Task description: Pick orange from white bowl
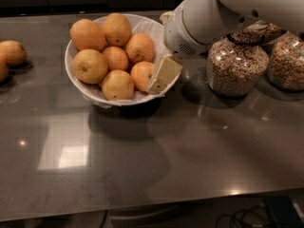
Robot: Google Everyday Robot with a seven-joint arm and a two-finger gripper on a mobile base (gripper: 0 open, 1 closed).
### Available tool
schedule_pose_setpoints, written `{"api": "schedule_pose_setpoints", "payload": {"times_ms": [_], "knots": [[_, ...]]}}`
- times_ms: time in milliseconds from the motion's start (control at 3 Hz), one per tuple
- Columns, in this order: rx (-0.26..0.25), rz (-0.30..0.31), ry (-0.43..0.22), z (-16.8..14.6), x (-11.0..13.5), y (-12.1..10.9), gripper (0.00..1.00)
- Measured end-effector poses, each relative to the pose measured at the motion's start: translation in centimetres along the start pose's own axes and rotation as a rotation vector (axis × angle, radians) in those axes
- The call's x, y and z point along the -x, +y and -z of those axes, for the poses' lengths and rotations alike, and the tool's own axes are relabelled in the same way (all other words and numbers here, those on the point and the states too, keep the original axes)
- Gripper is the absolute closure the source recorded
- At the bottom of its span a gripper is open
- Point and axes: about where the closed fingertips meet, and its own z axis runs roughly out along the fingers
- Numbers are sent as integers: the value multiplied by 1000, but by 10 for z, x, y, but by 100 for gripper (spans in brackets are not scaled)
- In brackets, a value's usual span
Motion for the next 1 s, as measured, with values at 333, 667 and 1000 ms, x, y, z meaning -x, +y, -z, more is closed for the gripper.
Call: {"api": "schedule_pose_setpoints", "payload": {"times_ms": [333, 667, 1000], "knots": [[-15, 5, 1, -13, 0, -5, 19], [-26, -8, 10, -18, -3, -6, 25], [-30, -32, 14, -19, -8, -3, 21]]}}
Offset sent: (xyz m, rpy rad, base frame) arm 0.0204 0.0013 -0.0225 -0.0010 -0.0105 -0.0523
